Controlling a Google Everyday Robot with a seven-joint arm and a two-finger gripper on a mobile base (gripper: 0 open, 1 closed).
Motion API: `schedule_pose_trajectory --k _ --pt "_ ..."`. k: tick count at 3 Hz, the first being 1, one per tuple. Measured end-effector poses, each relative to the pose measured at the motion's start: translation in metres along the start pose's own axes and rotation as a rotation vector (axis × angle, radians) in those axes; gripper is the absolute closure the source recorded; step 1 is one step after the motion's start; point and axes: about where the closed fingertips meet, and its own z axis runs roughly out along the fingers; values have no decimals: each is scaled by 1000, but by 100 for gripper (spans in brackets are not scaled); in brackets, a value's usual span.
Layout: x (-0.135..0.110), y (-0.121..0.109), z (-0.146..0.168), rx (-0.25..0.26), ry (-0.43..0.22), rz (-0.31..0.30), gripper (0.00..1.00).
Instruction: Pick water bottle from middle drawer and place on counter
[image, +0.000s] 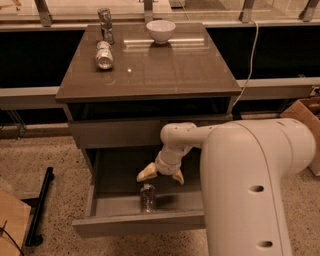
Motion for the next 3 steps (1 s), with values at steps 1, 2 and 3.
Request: schedule_pose_trajectory --k 1,2,3 --pt "-1 11 37 -34 36 83 0" --pt "-2 24 63 -71 57 143 0" --pt "-6 26 78 -87 68 199 15"
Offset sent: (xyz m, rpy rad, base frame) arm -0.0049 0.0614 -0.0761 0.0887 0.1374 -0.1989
